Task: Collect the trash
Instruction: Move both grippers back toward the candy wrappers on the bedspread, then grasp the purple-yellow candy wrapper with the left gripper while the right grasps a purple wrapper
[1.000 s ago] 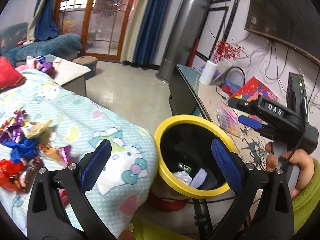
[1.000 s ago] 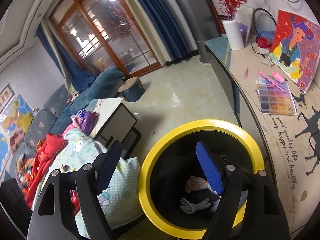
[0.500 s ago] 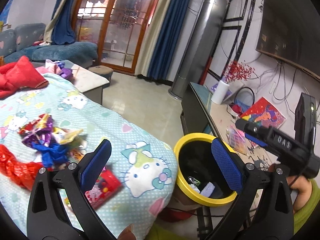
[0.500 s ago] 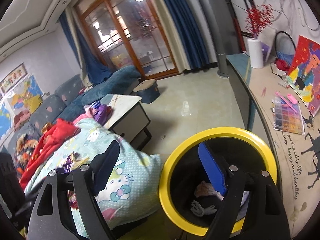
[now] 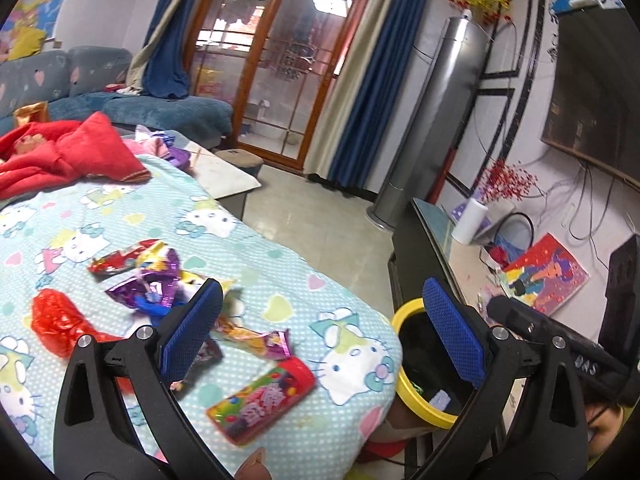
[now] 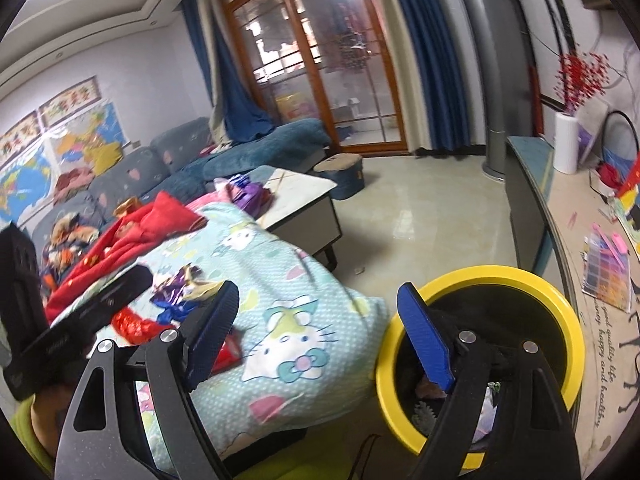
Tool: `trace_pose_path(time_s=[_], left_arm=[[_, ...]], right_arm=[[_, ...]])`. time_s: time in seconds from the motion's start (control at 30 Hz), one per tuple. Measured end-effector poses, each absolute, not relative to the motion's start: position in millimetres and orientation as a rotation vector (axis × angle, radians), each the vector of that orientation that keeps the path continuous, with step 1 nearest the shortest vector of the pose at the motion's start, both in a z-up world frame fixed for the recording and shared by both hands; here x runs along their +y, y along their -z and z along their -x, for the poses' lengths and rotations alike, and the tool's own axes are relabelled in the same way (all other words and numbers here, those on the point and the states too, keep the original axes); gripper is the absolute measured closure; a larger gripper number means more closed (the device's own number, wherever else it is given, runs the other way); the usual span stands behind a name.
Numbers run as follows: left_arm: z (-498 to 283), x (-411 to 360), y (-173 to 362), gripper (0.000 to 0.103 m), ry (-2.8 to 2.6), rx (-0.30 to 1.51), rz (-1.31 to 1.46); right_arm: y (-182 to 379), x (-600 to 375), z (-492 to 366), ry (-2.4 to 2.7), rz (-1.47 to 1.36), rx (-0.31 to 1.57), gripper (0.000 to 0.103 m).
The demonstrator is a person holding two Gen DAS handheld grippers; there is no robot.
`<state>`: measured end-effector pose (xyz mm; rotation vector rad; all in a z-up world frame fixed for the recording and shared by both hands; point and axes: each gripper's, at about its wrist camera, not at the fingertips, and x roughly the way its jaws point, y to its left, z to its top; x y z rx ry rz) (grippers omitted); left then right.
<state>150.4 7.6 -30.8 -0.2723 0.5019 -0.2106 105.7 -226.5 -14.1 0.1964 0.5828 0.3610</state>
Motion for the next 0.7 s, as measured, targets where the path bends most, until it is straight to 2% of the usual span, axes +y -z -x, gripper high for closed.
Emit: trace_pose_path(time_s=[0.7], left_arm=[[-150, 83, 38, 0.011, 0.074, 0.485, 0.372]], right_arm=[[21, -168, -100, -0.481, -0.086, 0.621, 0.023]])
